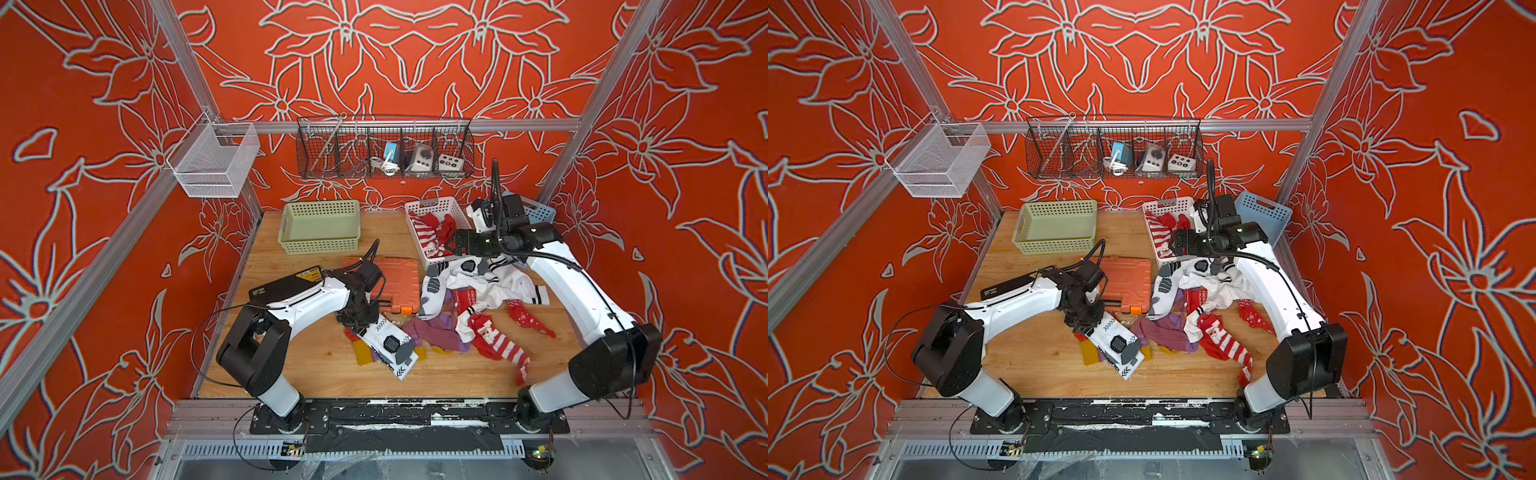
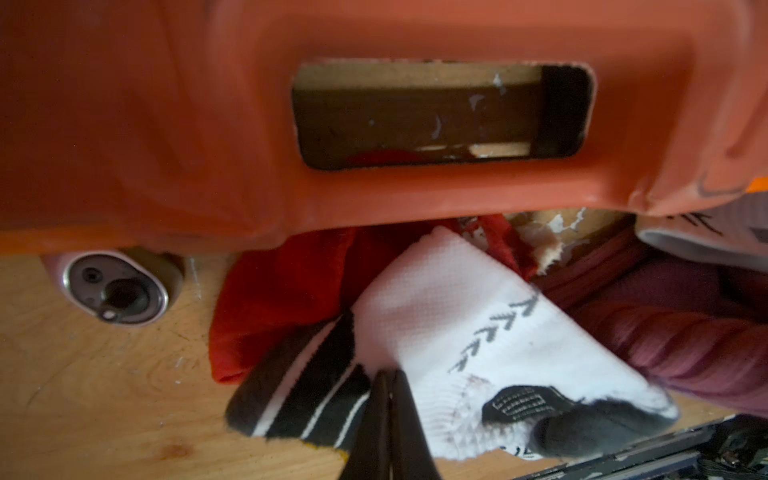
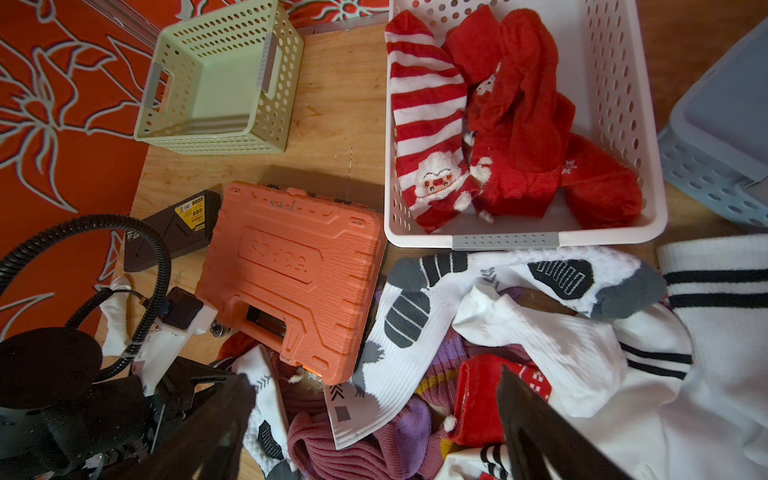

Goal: Sort the socks into the basket by color
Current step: Pick up the sock from the center of the board.

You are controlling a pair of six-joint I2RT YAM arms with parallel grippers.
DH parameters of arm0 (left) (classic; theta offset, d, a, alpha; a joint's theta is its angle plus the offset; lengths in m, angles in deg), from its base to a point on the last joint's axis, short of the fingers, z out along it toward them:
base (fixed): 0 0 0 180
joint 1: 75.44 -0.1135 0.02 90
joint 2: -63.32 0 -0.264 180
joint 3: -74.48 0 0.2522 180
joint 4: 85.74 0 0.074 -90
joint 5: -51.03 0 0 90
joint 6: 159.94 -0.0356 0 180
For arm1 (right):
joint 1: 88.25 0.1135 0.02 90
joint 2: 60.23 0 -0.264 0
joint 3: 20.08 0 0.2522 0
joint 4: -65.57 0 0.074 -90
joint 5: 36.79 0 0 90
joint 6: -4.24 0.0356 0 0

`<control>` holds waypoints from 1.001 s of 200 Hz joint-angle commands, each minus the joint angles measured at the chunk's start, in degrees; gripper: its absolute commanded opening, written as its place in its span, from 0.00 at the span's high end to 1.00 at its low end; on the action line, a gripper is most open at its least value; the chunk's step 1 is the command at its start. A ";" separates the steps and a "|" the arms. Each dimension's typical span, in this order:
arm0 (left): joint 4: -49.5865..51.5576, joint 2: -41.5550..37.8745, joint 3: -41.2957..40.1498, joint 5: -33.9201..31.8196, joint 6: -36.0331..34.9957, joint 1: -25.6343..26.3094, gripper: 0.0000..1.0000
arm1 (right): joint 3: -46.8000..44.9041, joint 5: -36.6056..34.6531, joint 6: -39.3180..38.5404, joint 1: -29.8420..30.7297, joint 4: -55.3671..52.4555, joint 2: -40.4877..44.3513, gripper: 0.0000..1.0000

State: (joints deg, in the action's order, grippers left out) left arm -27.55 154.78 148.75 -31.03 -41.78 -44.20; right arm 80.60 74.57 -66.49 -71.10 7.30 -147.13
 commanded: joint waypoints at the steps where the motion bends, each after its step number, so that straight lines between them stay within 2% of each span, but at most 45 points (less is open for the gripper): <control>1: 1.49 -0.73 -0.02 -0.75 0.11 0.40 1.00 | -0.24 1.00 0.12 0.26 0.56 1.36 0.07; 10: 1.63 -1.41 -0.49 -0.83 0.70 0.40 0.87 | -0.31 1.10 0.16 0.26 0.58 1.29 0.07; 22: 1.54 -3.06 -1.40 -1.19 1.45 0.40 0.56 | -0.48 1.16 0.24 0.26 0.68 1.31 0.07; 28: 1.44 -3.97 -1.85 -1.49 1.83 0.40 0.48 | -0.62 1.25 0.24 0.26 0.78 1.29 0.07; 63: 0.22 -8.16 -3.61 -3.54 2.58 0.31 0.32 | -1.18 1.65 0.42 0.34 1.11 1.28 0.08; 89: -2.33 -6.59 -4.81 -1.96 2.64 0.13 0.24 | -1.26 1.81 0.55 0.34 1.18 1.07 0.07; 130: -5.90 -1.88 -5.66 -1.87 2.27 0.13 0.23 | -1.24 1.76 0.24 0.43 1.03 1.10 0.07; 154: -7.20 -0.94 -5.58 -1.99 1.70 0.13 0.28 | -1.48 1.81 0.16 0.43 1.12 1.20 0.07; 172: -8.13 -0.22 -5.39 -1.62 1.27 0.13 0.43 | -1.66 2.06 0.32 0.52 1.35 1.19 0.08; 188: -8.60 0.60 -5.31 -1.38 1.22 0.13 0.64 | -1.83 2.13 0.42 0.54 1.54 1.36 0.08; 200: -8.98 0.95 -5.40 -1.35 1.28 0.13 0.76 | -1.66 2.18 0.34 0.61 1.55 1.35 0.08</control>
State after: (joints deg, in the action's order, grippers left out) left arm -34.88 154.13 143.51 -32.69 -40.56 -44.15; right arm 79.48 75.42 -66.49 -70.95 8.56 -147.13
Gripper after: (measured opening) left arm 0.331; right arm 0.920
